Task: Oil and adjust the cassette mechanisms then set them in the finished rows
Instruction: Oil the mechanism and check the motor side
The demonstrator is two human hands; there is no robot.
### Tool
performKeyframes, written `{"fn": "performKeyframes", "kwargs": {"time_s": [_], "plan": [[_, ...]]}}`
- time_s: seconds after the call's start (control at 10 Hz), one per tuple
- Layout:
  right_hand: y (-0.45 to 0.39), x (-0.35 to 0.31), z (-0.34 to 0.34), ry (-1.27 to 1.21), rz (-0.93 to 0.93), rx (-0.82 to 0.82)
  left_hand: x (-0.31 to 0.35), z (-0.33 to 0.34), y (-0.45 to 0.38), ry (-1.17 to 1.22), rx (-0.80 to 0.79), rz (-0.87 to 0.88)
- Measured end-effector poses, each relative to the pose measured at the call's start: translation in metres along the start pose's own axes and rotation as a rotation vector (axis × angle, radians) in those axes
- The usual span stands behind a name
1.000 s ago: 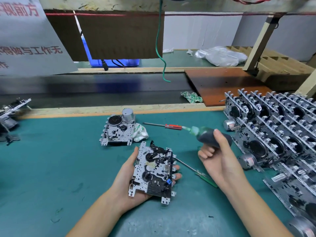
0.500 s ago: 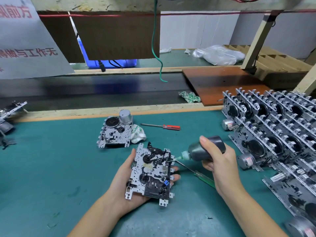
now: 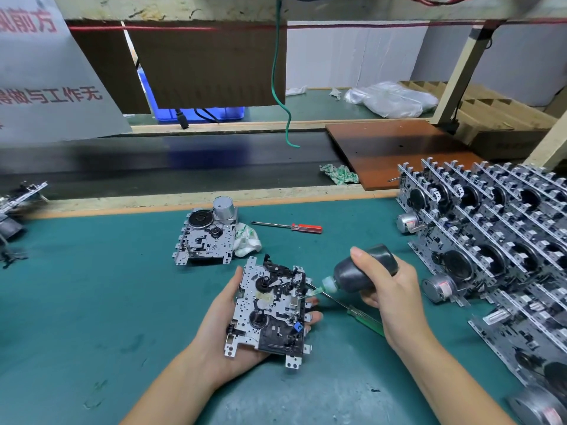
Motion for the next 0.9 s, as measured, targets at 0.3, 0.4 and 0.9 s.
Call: {"fn": "performKeyframes", "kwargs": {"time_s": [0.3,0.4,0.9], "plan": [[-0.001,0.002,0.000,-0.018,0.000,-0.012,0.001,-0.009,-0.003,-0.029,-0.015,-0.002],[-0.002,-0.001,0.001,-0.046,-0.017,-0.021,0.002,-0.011,-0.005,-0.052,-0.031,0.001],[-0.019,0.019,-0.022,0.356,0.043,-0.013,0.003,-0.004,-0.003,-0.128,-0.023,-0.028]]}}
Point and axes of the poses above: each hand's wrist, its own y-axis away from the middle knuckle, its own z-axis out of the palm, x = y × z, the point moved 5 cm from there along -y, towards the middle knuckle, and after that the axes turned 15 degrees about -x, right-handed, at the moved point
